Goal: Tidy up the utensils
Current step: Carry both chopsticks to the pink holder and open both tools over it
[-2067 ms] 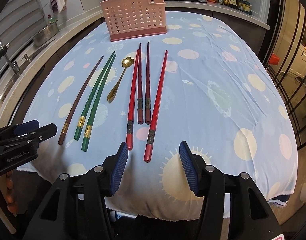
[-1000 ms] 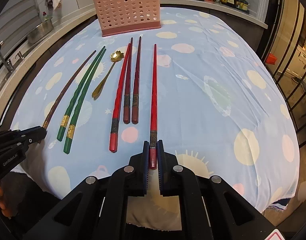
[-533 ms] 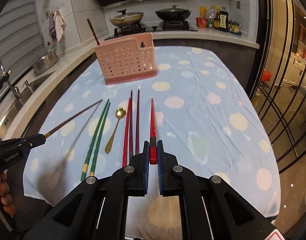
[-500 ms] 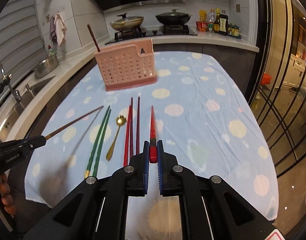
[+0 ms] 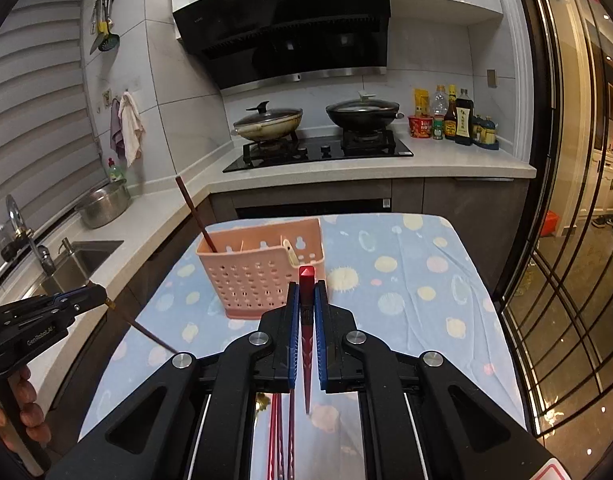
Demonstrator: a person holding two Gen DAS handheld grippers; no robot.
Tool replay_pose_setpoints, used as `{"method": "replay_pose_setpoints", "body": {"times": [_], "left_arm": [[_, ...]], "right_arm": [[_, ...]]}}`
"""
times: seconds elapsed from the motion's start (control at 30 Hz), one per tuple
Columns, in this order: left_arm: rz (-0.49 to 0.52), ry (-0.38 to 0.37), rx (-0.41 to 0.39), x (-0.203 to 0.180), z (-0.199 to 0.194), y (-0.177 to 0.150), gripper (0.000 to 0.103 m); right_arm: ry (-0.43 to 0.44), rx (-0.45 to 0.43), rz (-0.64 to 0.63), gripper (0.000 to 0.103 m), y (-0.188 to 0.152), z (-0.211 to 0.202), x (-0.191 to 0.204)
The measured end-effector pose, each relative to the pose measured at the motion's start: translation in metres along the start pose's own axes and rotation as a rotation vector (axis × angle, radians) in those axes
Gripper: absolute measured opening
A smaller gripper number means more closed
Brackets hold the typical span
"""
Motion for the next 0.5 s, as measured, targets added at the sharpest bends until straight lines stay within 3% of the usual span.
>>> {"method": "replay_pose_setpoints", "body": {"times": [0.5], "left_arm": [[-0.006, -0.008, -0.224, -0.01, -0.015, 0.141, 0.007]], "right_arm": [[0.092, -0.192, 0.011, 0.007, 0.128, 0.022, 0.022]]}}
Point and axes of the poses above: each gripper's, at about its wrist camera, not at the fingertips, and z roughly the way its jaws point, x to its left, y to its top, the point moved 8 cm from there along z, roughly the way its jaws point, and after that the axes turned 5 degrees about y, right-handed, at the moved point
